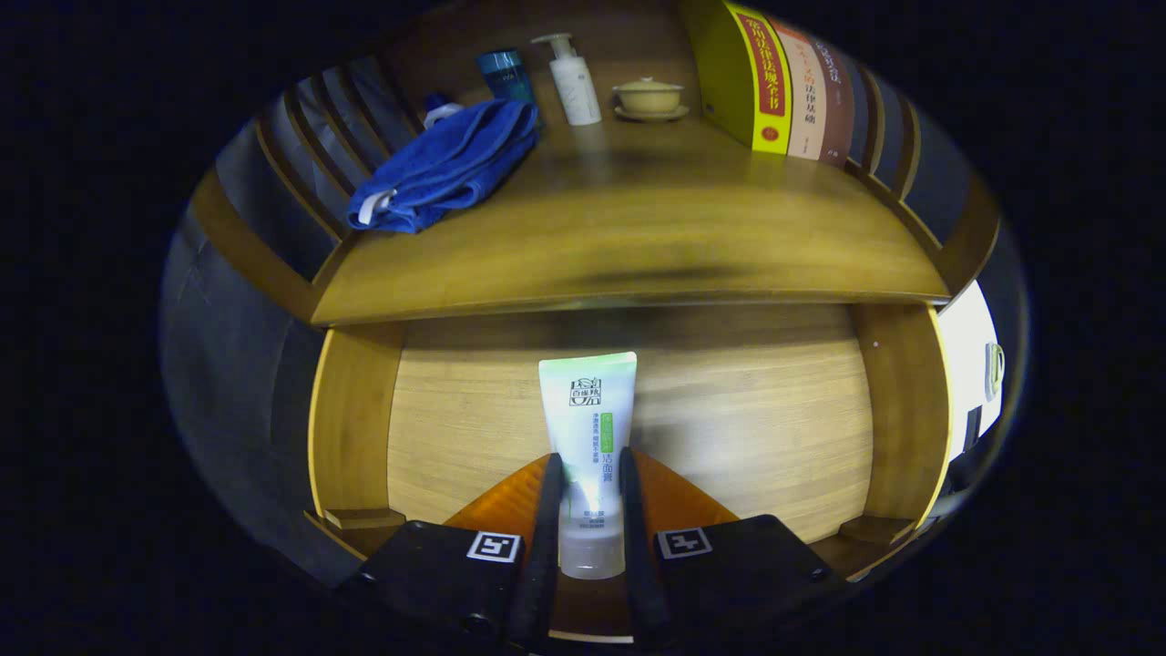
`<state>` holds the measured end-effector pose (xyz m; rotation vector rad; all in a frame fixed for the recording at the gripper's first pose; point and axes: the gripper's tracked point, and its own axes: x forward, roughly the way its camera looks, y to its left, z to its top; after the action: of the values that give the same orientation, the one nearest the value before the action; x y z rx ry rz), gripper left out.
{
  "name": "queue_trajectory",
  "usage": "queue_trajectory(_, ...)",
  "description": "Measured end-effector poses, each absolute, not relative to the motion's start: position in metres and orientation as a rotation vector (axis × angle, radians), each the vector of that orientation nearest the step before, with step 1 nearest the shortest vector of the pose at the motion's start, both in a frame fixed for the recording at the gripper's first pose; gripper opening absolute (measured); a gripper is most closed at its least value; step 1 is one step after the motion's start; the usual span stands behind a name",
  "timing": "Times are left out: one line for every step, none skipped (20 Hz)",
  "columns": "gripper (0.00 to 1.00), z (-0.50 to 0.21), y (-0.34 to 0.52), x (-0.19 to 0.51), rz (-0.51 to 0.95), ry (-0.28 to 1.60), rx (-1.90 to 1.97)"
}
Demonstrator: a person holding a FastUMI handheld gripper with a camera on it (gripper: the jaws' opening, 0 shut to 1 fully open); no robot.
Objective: Pull open the drawer, take out the items inside it, and place them on the countertop above the cabinet.
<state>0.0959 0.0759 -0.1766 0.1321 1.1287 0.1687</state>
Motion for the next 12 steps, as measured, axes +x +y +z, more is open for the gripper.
queue_trajectory(0.41, -0.168, 0.073, 0.096, 0.169, 1.120, 0.134)
queue_trajectory(0.41, -0.161, 0.071, 0.096, 0.170, 1.113, 0.137)
queue_trajectory(0.41, -0.153, 0.070, 0.097, 0.167, 1.104, 0.138)
queue_trajectory(0.41, -0.148, 0.068, 0.099, 0.162, 1.096, 0.134)
queue_trajectory(0.41, -0.142, 0.066, 0.101, 0.160, 1.091, 0.127)
queue_trajectory(0.41, -0.134, 0.064, 0.104, 0.160, 1.083, 0.122)
queue_trajectory(0.41, -0.125, 0.063, 0.109, 0.159, 1.071, 0.119)
queue_trajectory(0.41, -0.119, 0.064, 0.114, 0.159, 1.062, 0.117)
queue_trajectory(0.41, -0.111, 0.064, 0.119, 0.157, 1.049, 0.124)
queue_trajectory(0.41, -0.103, 0.066, 0.127, 0.154, 1.035, 0.133)
queue_trajectory(0.41, -0.095, 0.068, 0.135, 0.154, 1.023, 0.135)
queue_trajectory(0.41, -0.087, 0.067, 0.143, 0.152, 1.007, 0.133)
